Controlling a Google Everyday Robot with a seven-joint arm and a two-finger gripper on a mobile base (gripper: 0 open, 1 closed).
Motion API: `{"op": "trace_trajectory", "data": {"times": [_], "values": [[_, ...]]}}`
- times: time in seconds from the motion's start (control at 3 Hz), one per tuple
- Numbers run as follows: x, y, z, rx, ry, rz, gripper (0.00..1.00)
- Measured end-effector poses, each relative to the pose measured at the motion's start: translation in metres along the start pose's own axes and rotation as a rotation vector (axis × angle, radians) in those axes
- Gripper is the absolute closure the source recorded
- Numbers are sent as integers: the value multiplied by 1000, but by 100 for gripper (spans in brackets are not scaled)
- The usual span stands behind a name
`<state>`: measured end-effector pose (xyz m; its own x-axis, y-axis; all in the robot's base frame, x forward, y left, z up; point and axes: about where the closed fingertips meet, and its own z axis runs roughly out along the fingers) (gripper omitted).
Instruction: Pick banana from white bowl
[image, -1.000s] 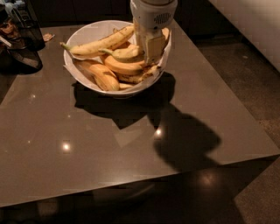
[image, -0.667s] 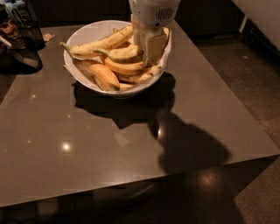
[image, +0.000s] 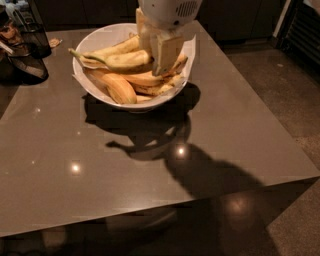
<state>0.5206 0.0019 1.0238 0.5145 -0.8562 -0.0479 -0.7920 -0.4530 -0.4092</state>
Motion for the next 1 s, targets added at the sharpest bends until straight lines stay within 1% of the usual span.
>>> {"op": "trace_trajectory", "data": {"times": [0.33, 0.67, 1.0], "values": [[-18, 8, -7, -17, -11, -27, 100], [-54, 23, -6, -40, -60, -57, 100], [-96, 41, 9, -89, -124, -106, 100]]}}
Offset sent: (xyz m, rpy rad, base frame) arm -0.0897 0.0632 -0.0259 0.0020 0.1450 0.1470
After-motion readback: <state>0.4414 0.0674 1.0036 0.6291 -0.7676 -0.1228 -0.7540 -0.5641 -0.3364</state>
